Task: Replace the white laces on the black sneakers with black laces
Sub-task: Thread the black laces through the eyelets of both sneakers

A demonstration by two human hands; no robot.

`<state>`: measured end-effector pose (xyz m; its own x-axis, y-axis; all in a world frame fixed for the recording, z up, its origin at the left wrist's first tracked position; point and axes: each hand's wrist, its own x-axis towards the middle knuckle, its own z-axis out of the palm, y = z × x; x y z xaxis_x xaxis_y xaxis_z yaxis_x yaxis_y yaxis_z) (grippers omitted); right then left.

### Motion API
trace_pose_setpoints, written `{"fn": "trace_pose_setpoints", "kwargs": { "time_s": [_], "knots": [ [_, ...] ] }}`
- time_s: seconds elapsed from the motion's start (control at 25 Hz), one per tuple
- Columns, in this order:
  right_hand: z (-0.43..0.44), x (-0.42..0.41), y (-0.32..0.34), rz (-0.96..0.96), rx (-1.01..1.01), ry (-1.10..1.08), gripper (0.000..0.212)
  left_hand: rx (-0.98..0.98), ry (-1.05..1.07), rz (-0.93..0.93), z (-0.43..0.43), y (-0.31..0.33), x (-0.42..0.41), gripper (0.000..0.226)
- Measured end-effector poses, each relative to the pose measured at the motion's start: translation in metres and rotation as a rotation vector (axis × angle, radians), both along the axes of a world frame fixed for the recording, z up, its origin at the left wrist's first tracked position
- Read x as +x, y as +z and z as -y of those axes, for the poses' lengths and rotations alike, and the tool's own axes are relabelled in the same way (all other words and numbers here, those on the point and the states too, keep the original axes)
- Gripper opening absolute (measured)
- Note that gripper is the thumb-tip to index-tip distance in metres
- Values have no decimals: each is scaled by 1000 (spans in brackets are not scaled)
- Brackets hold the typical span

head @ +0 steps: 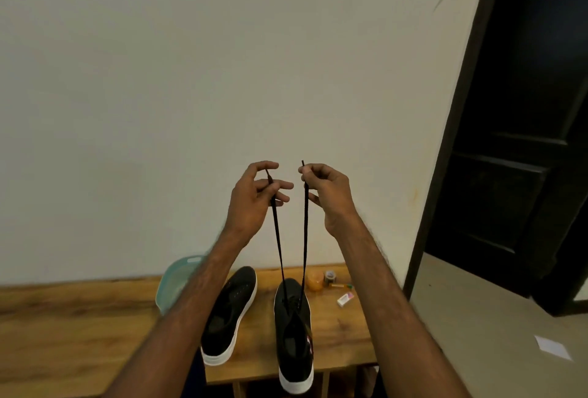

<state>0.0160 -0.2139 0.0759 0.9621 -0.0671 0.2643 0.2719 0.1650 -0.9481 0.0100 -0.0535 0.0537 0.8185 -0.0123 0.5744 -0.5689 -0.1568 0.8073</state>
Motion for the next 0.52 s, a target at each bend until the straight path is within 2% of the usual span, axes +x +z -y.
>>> {"fn": "trace_pose_setpoints", "kwargs": {
  "time_s": [0.12, 0.28, 0.52],
  "knots": [
    [-9, 0, 16, 26, -25, -3, 5, -53, 40, -25, 4, 12, 0, 38],
    [-21, 0, 21, 44, -53, -18, 6, -167, 121, -95, 9, 15, -1, 16],
    [-25, -4, 16, 63, -83, -72, 3, -404, 199, -180, 10, 18, -5, 13]
  ]
}}
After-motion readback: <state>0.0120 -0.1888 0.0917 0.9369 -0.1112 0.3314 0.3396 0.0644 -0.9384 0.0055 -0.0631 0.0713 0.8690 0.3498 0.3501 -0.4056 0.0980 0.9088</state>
